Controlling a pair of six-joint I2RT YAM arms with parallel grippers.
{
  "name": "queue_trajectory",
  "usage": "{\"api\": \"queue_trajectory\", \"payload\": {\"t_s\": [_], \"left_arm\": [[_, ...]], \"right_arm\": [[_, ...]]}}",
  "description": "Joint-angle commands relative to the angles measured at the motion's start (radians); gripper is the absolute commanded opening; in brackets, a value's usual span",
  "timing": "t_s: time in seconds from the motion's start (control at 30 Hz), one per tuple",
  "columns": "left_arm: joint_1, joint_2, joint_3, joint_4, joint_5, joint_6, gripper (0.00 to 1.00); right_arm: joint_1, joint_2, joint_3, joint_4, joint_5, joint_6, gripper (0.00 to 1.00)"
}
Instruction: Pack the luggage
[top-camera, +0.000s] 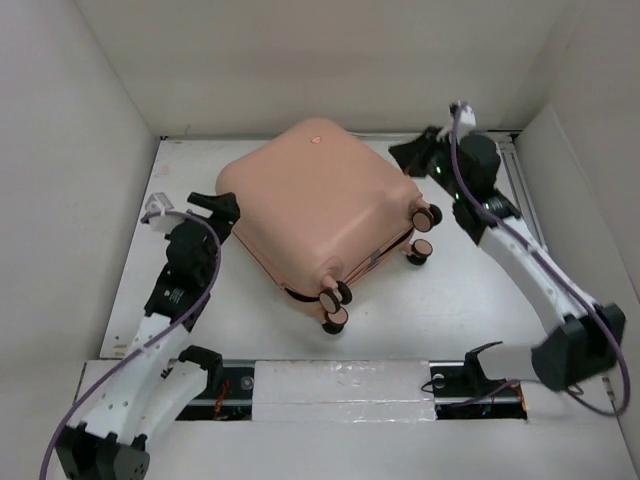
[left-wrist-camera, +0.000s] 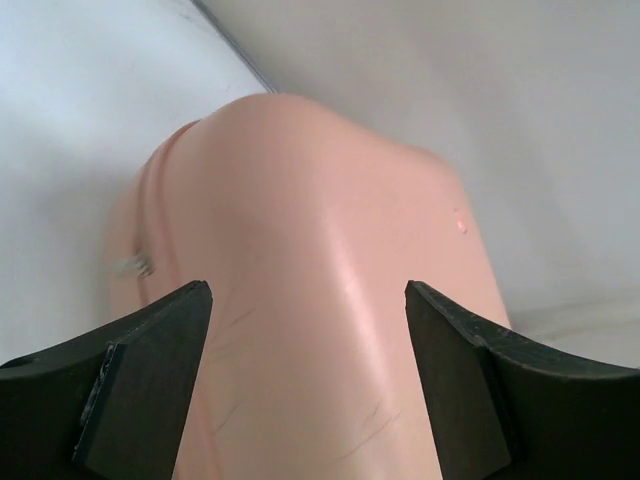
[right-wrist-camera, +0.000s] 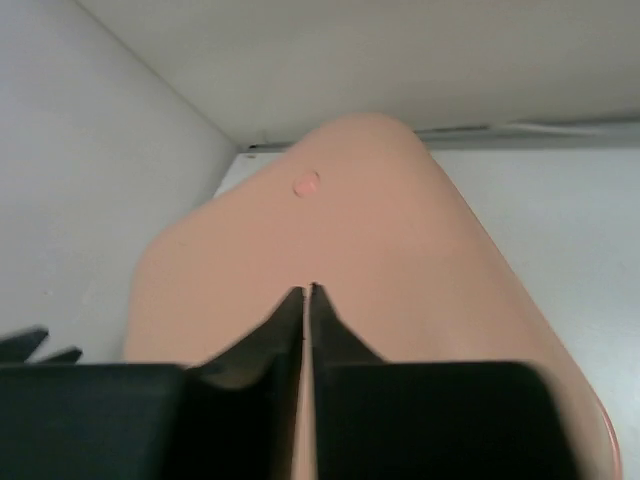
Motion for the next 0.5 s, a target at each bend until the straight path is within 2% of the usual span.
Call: {"api": "queue_trajectory", "payload": {"t_s": [0.0, 0.03, 0.1, 0.13, 0.17, 0.23, 0.27, 0.3, 0.33, 0.4, 0.47], "left_arm": [[0.022, 0.171, 0.073, 0.142, 0.009, 0.028, 0.74], [0.036, 0.212, 0.125, 0.19, 0.059, 0.019, 0.73], [0.079, 0.36, 0.188, 0.279, 0.101, 0.019, 0.71], [0.111, 0.418, 0.295, 0.293, 0.154, 0.019, 0.71], [0.145, 0.554, 0.364, 0.293, 0.275, 0.034, 0.71], [0.206, 0.697, 0.524, 0.186, 0.32, 0.071, 0.7], [0.215, 0.766, 0.699, 0.12, 0.321, 0.103, 0.7], [0.228, 0.899, 0.789, 0.04, 0.31, 0.122, 0.7], [0.245, 0.949, 0.863, -0.047, 0.31, 0.18, 0.69], [0.26, 1.032, 1.013, -0.083, 0.331, 0.248, 0.69], [0.295, 1.153, 1.143, -0.184, 0.346, 0.292, 0.69]], "right_arm": [[0.044, -0.207, -0.321, 0.136, 0.195, 0.141, 0.0], [0.045, -0.258, -0.392, 0.182, 0.236, 0.166, 0.0], [0.075, -0.345, -0.524, 0.164, 0.341, 0.203, 0.0], [0.086, -0.422, -0.552, 0.11, 0.37, 0.216, 0.0], [0.107, -0.461, -0.574, 0.069, 0.446, 0.216, 0.0], [0.127, -0.566, -0.643, 0.004, 0.514, 0.231, 0.0], [0.136, -0.597, -0.666, -0.043, 0.537, 0.251, 0.0], [0.149, -0.622, -0.689, -0.057, 0.55, 0.263, 0.0], [0.149, -0.64, -0.734, -0.066, 0.55, 0.263, 0.0], [0.16, -0.651, -0.776, -0.056, 0.55, 0.289, 0.0], [0.17, -0.581, -0.805, -0.031, 0.51, 0.289, 0.0]]}}
